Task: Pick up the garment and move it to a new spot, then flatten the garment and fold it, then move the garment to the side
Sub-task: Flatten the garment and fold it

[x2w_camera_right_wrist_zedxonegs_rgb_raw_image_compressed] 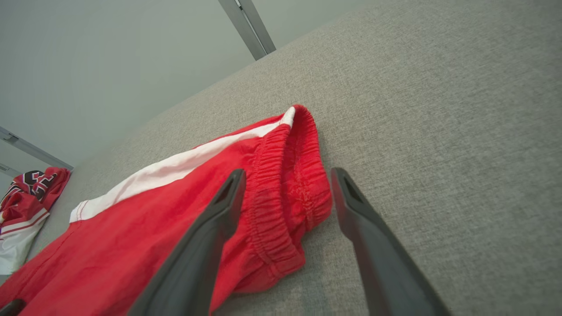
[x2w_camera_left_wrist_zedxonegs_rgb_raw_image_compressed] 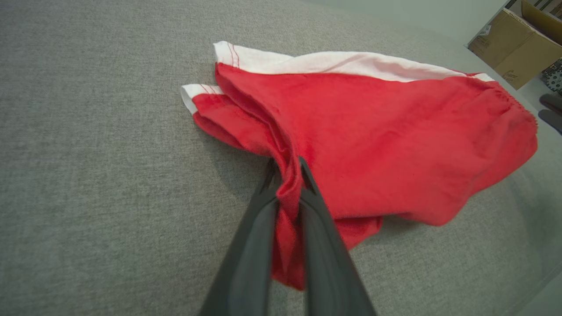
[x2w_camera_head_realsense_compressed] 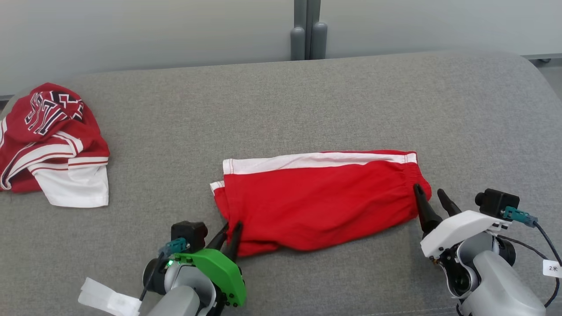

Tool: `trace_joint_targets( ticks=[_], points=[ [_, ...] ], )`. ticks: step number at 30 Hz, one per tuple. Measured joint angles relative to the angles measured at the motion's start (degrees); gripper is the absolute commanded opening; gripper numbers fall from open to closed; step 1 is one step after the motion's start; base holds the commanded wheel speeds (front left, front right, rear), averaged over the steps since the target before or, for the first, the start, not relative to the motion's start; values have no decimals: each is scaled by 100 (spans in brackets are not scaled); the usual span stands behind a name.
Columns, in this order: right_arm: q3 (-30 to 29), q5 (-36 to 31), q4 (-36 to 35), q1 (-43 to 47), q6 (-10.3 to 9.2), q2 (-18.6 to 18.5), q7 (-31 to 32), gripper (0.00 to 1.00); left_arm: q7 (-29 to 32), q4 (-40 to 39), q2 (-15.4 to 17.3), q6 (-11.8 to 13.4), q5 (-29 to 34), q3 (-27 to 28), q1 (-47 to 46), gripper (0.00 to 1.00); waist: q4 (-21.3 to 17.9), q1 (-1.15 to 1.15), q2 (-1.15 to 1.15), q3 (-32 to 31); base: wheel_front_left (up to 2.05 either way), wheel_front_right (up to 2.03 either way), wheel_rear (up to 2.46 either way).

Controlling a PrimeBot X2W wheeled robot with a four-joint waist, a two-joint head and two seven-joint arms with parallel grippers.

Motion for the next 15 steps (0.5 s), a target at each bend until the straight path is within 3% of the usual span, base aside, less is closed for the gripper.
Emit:
trace_joint_targets(
  ticks=[1, 2, 3, 15],
  points=[
    [3, 0, 29, 0, 0, -1, 40, 100, 0, -46, 2, 52, -2, -29, 33, 53, 14, 0, 0, -13, 0, 0, 0],
    [7, 0, 54, 0, 0, 0, 84, 100, -1, -91, 4, 88, -7, -46, 59, 85, 24, 0, 0, -23, 0, 0, 0],
    [9, 1, 75, 0, 0, 5, 123, 100, -4, -127, 7, 100, -7, -55, 73, 100, 32, 0, 0, -31, 0, 0, 0],
    [-52, 122, 297, 198, -93, 1, 402, 100, -219, -726, 38, 489, 172, 211, 125, 100, 121, 0, 0, -202, 0, 0, 0]
  ],
)
